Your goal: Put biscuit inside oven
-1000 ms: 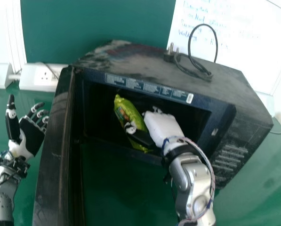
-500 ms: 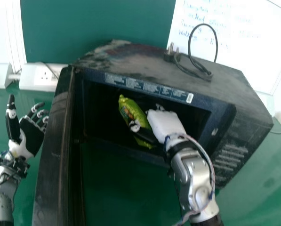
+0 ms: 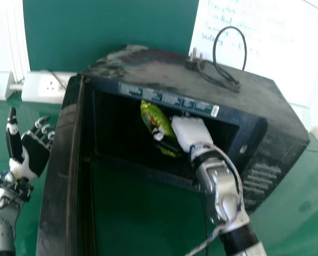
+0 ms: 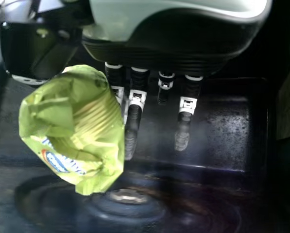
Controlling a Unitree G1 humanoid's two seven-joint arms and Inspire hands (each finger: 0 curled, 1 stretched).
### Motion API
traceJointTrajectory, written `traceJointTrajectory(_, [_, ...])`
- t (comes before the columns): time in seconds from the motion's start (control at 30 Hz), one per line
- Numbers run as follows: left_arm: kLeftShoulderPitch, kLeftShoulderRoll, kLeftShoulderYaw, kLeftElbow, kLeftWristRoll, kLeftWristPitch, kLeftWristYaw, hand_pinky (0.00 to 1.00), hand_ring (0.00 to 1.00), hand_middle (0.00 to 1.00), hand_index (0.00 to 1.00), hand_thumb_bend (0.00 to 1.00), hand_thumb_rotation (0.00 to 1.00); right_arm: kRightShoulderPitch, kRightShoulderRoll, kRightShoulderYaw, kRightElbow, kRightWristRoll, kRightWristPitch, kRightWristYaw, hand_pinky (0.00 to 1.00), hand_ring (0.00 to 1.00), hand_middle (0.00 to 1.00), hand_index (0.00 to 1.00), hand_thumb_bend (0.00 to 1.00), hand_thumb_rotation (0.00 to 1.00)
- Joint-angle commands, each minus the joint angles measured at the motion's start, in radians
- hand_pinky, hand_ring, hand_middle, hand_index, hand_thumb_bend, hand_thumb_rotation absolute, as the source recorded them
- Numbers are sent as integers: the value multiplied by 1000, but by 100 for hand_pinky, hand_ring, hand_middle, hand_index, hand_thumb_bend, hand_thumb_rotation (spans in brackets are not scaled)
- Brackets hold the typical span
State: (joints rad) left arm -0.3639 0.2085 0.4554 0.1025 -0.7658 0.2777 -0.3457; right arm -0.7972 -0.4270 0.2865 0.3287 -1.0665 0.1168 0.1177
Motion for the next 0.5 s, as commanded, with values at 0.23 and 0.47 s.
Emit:
traceJointTrajectory(0.23, [14,4,6,-9,-2,-2,-5,24,33,42,49,52,8,-124,13,57,231,42,-36,-191,54,48,45,50,52,0])
traceJointTrajectory(0.47, [11,6,7,-3,-4,2,-11,24,32,41,49,52,8,-207,23,110,366,56,-24,-219,54,47,46,52,52,0])
